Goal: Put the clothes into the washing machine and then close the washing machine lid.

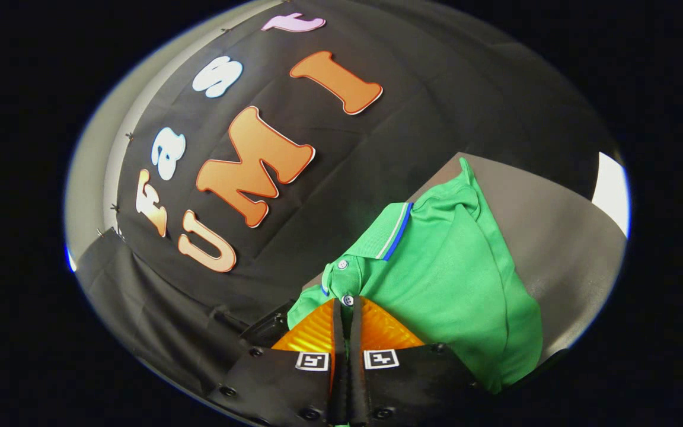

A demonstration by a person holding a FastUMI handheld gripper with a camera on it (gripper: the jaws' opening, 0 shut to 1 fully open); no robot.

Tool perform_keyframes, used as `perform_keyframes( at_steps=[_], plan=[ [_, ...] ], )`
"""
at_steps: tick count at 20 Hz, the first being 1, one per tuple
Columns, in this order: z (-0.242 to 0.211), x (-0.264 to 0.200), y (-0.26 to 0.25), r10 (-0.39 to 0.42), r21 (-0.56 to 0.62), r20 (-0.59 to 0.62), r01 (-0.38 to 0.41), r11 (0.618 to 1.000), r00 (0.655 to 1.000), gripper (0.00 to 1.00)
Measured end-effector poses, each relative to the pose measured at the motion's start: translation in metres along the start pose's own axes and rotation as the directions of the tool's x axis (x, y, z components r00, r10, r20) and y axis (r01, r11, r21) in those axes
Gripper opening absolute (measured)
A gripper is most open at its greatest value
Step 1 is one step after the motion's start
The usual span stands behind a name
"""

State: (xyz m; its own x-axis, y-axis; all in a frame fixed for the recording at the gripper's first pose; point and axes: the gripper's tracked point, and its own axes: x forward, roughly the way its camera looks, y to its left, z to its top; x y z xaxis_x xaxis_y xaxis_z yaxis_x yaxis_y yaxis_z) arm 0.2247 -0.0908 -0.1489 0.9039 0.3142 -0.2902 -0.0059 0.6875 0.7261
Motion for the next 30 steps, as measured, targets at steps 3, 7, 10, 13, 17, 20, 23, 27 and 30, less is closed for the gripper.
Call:
perform_keyframes(
  at_steps=[3, 7, 10, 13, 17, 20, 23, 27, 30],
  plan=[
    [0.001, -0.006, 0.011, -0.031, -0.010, 0.056, 0.032, 0.999, 0.998, 0.08],
    [-0.011, -0.022, 0.051, -0.037, -0.034, 0.108, 0.041, 0.999, 0.994, 0.08],
    [-0.031, -0.034, 0.093, -0.024, -0.043, 0.112, 0.029, 0.999, 0.993, 0.08],
    [-0.051, -0.035, 0.135, 0.010, -0.061, 0.104, -0.003, 0.998, 0.995, 0.08],
    [-0.093, -0.025, 0.187, 0.054, -0.118, 0.043, -0.049, 0.992, 0.998, 0.08],
    [-0.134, -0.008, 0.225, 0.094, -0.149, -0.028, -0.098, 0.984, 0.995, 0.08],
    [-0.176, 0.016, 0.248, 0.121, -0.159, -0.108, -0.138, 0.978, 0.987, 0.08],
    [-0.228, 0.058, 0.260, 0.122, -0.167, -0.200, -0.156, 0.974, 0.972, 0.08],
    [-0.274, 0.088, 0.263, 0.106, -0.175, -0.263, -0.155, 0.972, 0.959, 0.08]
  ],
)
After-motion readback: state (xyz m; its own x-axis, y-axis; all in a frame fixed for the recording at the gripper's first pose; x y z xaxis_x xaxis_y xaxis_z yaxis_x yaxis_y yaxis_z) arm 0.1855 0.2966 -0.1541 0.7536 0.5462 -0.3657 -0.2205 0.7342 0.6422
